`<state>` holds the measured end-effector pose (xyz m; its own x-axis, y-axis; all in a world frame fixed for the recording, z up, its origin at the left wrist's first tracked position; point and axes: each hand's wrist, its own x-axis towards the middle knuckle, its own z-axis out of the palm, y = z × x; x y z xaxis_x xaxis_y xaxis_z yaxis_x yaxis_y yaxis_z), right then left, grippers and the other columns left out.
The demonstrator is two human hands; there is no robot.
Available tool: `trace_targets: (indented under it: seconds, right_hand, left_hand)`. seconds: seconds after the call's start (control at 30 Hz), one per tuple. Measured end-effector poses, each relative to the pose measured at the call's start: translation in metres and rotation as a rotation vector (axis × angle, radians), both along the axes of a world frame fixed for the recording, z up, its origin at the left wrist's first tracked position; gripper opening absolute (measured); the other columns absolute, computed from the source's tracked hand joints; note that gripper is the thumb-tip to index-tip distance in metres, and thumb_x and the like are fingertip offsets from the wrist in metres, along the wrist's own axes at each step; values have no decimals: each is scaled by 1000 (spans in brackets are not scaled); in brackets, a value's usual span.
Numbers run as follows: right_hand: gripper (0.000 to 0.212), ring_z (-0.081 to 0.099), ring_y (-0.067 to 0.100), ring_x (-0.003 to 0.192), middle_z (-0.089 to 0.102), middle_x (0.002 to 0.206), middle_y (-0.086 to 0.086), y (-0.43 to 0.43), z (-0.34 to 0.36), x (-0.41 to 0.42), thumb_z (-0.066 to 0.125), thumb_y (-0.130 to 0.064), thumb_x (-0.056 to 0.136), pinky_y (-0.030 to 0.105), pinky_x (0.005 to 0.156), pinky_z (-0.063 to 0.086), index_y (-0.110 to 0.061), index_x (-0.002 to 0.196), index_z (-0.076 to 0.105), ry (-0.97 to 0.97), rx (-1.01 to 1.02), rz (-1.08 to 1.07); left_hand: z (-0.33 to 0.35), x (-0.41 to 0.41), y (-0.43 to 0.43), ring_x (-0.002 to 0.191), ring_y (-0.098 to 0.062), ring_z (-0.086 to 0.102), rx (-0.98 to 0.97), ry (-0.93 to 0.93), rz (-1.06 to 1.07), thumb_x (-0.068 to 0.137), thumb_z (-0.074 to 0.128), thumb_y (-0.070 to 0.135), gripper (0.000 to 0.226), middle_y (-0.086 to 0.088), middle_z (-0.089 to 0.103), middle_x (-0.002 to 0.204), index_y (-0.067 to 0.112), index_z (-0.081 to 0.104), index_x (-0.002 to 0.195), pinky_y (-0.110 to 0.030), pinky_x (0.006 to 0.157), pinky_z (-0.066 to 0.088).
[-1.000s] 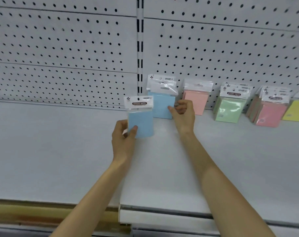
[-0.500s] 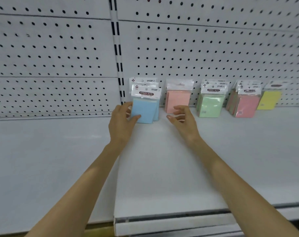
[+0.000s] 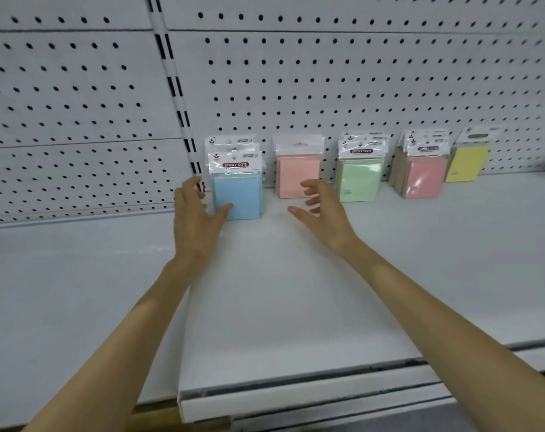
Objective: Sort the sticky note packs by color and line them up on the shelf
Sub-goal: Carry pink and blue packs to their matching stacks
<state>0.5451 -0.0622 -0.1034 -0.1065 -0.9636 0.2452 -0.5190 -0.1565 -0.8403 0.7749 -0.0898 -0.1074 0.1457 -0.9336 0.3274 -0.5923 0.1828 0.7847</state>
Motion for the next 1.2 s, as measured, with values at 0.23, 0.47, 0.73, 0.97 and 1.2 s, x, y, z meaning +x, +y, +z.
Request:
trace_targets:
  seconds: [0.23, 0.47, 0.73, 0.97, 1.2]
  right_hand:
    - [66, 30, 23, 136, 27, 153, 3, 49, 46, -115, 51, -49, 91, 36, 111, 24, -26, 147, 25, 868, -57, 210]
    - [69, 14, 19, 144, 11, 159, 0, 139, 73, -326, 34, -63, 90, 34, 116, 12, -32, 149, 17, 1093, 90, 53]
    - [79, 10, 20, 145, 8, 159, -4, 286, 52, -566, 21, -74, 80, 38, 115, 9, -36, 149, 14, 849, 486, -250]
    - [67, 13, 20, 144, 16, 157, -5, 319, 47, -685, 30, -66, 85, 40, 115, 10, -39, 146, 22, 561, 481, -471]
    - [64, 14, 18, 144, 18, 157, -6, 292, 35, -764, 35, -63, 87, 42, 117, 11, -41, 145, 22, 426, 419, -446]
  left_hand:
    - [61, -72, 33, 126, -31, 42, -320, -721, -293, 84, 63, 43, 62, -12, 46, 137, 15, 43, 136, -43, 103, 33]
    - [77, -267, 78, 136, -30, 32, -246, -869, -512, 82, 27, 69, 77, -9, 35, 150, 22, 38, 142, -43, 111, 24]
    - [62, -512, 135, 134, -30, 38, -304, -812, -763, 82, 15, 76, 85, -10, 39, 148, 22, 44, 140, -44, 110, 27]
    - [62, -644, 138, 134, -29, 39, -292, -766, -823, 80, 24, 72, 78, -9, 41, 147, 23, 43, 139, -41, 110, 28]
    - [56, -756, 104, 139, -22, 30, -195, -595, -785, 89, 44, 56, 68, -4, 33, 152, 19, 34, 145, -37, 113, 23]
